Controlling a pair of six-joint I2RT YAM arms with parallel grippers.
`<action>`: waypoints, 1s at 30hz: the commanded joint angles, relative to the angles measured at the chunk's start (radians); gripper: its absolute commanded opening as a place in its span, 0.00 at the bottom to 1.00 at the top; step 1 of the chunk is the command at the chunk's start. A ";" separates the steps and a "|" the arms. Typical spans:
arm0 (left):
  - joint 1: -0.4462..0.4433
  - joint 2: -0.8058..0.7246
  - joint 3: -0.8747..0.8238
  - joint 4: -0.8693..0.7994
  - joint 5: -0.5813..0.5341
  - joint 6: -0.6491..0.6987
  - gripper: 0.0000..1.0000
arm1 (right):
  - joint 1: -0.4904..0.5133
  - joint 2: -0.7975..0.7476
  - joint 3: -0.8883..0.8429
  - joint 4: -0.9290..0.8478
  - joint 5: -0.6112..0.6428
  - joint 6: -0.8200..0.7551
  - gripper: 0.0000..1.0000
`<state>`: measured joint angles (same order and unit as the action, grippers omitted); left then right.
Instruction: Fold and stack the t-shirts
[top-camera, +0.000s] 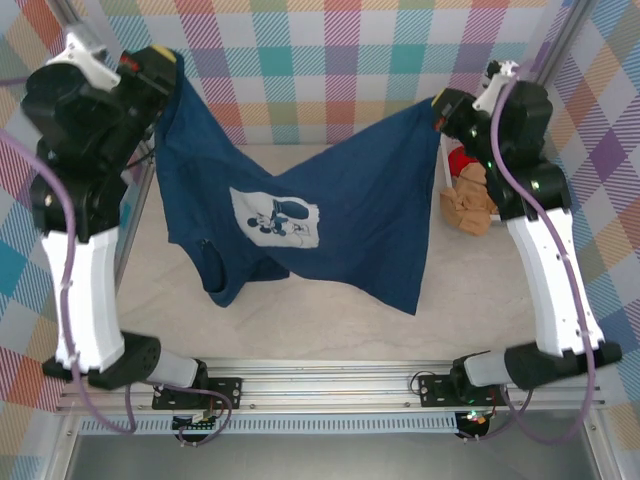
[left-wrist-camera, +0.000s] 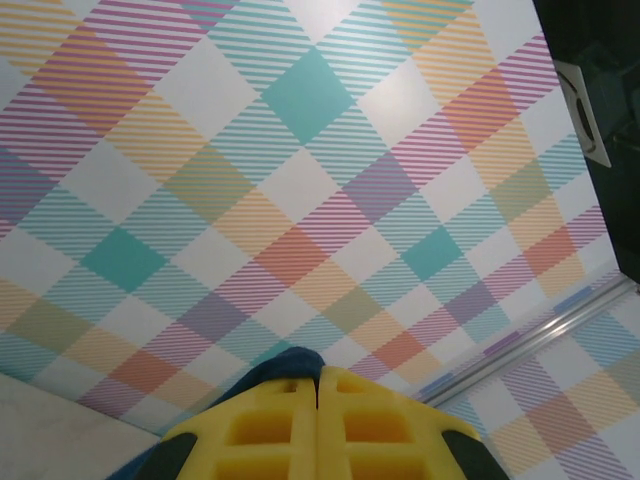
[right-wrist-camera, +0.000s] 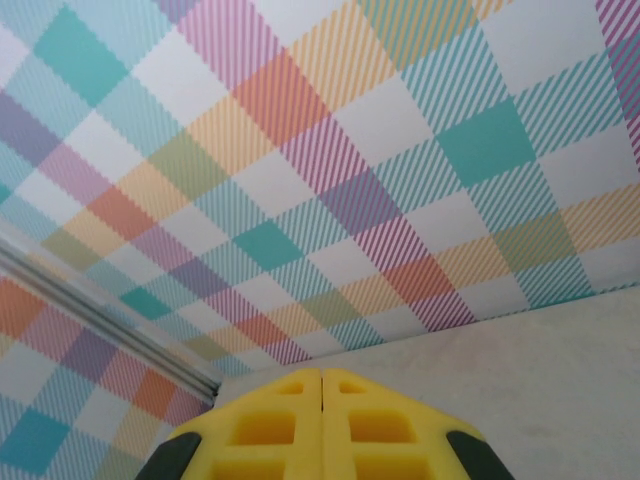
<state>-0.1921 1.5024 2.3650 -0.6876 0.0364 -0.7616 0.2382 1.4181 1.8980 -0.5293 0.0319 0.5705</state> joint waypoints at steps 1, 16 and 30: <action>0.031 0.163 0.100 0.073 0.054 0.000 0.00 | -0.051 0.139 0.110 0.027 -0.054 0.043 0.00; 0.191 0.337 0.481 0.283 0.275 -0.173 0.00 | -0.133 0.553 0.802 -0.122 -0.169 0.094 0.00; -0.053 -0.542 -0.956 0.070 0.135 -0.169 0.00 | -0.137 0.173 -0.219 0.087 -0.267 0.098 0.00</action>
<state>-0.2173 1.0492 1.6192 -0.5438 0.2371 -0.8814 0.1051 1.6367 1.8233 -0.5079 -0.1833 0.6563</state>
